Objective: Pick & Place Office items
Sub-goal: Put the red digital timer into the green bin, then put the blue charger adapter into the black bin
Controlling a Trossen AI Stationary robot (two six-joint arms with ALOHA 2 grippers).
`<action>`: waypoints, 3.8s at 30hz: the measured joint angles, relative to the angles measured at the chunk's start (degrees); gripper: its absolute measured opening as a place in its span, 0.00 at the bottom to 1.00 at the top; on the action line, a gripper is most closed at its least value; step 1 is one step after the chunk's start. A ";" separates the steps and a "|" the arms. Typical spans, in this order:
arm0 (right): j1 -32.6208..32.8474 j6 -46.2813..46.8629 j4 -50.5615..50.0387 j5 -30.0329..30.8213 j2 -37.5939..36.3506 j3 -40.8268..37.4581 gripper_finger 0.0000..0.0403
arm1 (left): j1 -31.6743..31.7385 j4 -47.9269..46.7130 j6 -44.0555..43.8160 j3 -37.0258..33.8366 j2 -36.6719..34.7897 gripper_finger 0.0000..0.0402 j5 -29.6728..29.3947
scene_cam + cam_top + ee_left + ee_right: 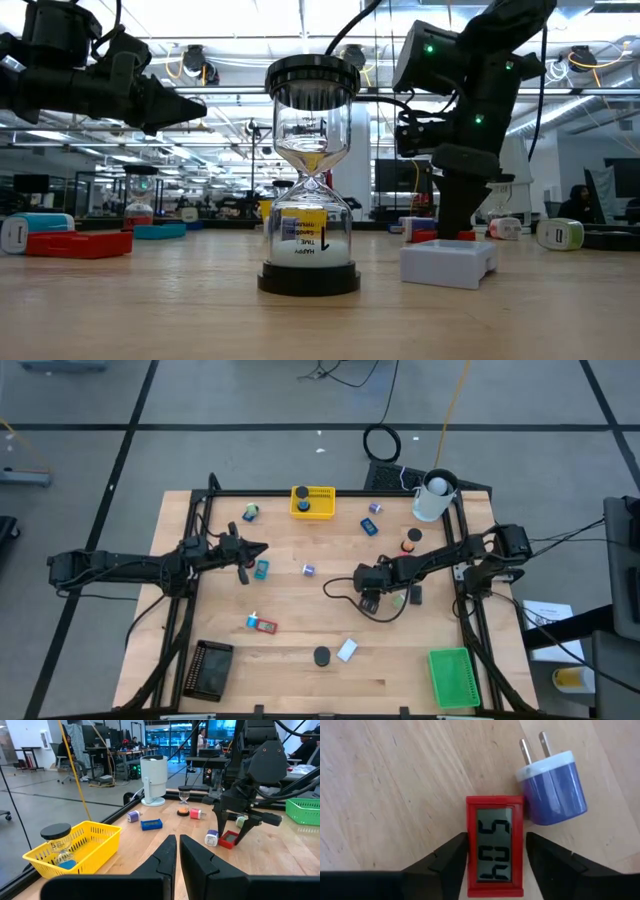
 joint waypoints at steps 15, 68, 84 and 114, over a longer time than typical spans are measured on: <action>-0.18 0.17 -2.08 -4.52 -4.13 0.00 0.41 | 0.02 -0.23 0.00 0.00 0.02 0.08 0.00; 58.66 100.62 -20.72 -11.87 -19.47 0.00 0.41 | 0.02 -1.01 -0.28 0.00 0.02 0.08 -0.02; 58.63 99.07 -20.22 -14.33 -10.62 0.00 0.41 | 0.02 -1.26 -0.26 0.00 0.02 0.08 -0.02; 57.14 87.71 -21.62 -12.66 -21.76 0.00 0.07 | 0.02 1.68 -1.38 0.00 0.01 0.08 -0.04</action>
